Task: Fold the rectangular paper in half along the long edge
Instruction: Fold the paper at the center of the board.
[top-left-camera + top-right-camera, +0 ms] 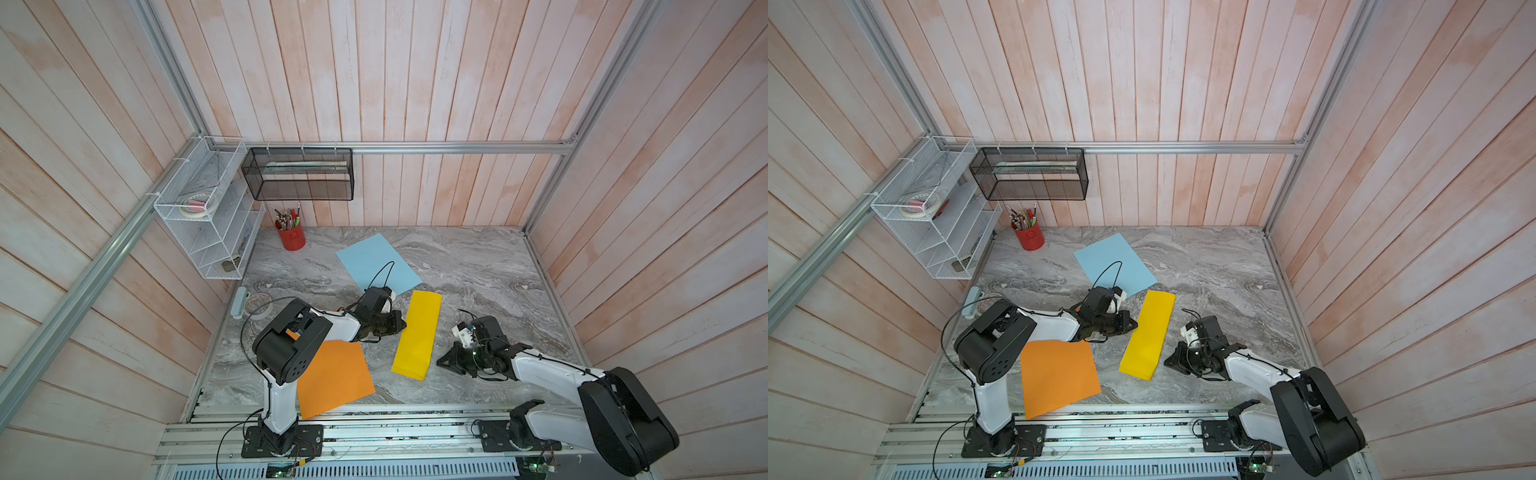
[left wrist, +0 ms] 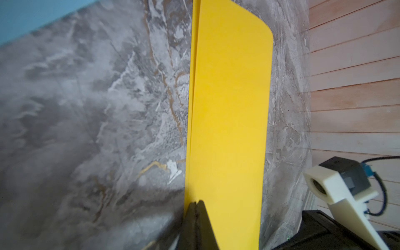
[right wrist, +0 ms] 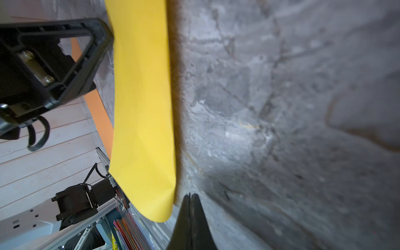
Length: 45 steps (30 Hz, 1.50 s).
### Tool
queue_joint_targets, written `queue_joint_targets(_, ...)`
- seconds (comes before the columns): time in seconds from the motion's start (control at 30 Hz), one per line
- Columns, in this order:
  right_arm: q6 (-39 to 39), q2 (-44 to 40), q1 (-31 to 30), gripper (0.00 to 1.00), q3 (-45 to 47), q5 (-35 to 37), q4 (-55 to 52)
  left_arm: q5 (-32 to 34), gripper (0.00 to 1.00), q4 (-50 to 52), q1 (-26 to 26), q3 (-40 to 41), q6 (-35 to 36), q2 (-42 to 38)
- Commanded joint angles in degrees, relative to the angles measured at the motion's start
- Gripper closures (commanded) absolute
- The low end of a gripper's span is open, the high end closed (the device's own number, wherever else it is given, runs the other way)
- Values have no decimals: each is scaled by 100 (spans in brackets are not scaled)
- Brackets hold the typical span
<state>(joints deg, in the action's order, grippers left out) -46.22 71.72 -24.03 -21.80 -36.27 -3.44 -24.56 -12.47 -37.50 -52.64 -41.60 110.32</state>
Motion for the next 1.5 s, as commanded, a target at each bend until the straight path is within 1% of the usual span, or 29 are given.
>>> queue_joint_targets(0.0,108,312,-162,100,-531,6,44,135,100,469,42,184,23,253)
queue_joint_targets(0.13,70,947,-594,100,-923,-40,282,144,100,478,42,193,20,231)
queue_joint_targets(0.27,-209,1224,-935,100,-853,-48,652,161,100,525,41,176,29,235)
queue_joint_targets(0.33,-353,1160,-970,100,-639,2,746,158,100,526,41,176,29,236)
queue_joint_targets(0.53,-775,575,-963,100,372,84,881,152,100,563,41,136,64,296)
queue_joint_targets(0.67,-779,184,-874,100,837,101,660,157,100,583,41,133,74,309)
queue_joint_targets(0.73,-691,-14,-763,100,827,118,439,153,100,579,41,148,82,297)
queue_joint_targets(0.83,-571,-217,-673,100,483,129,235,162,100,580,41,162,82,289)
queue_joint_targets(0.97,-494,-19,-757,100,-67,-40,266,144,100,553,41,165,46,286)
queue_joint_targets(1.1,-532,228,-1031,100,-300,-34,347,153,100,570,46,150,47,279)
queue_joint_targets(1.2,-635,315,-1156,100,-215,-29,486,162,100,590,41,141,56,277)
queue_joint_targets(1.37,-722,436,-1156,100,319,-106,806,135,100,601,43,92,65,331)
queue_joint_targets(1.47,-505,472,-1130,100,620,-88,546,135,100,666,42,50,100,356)
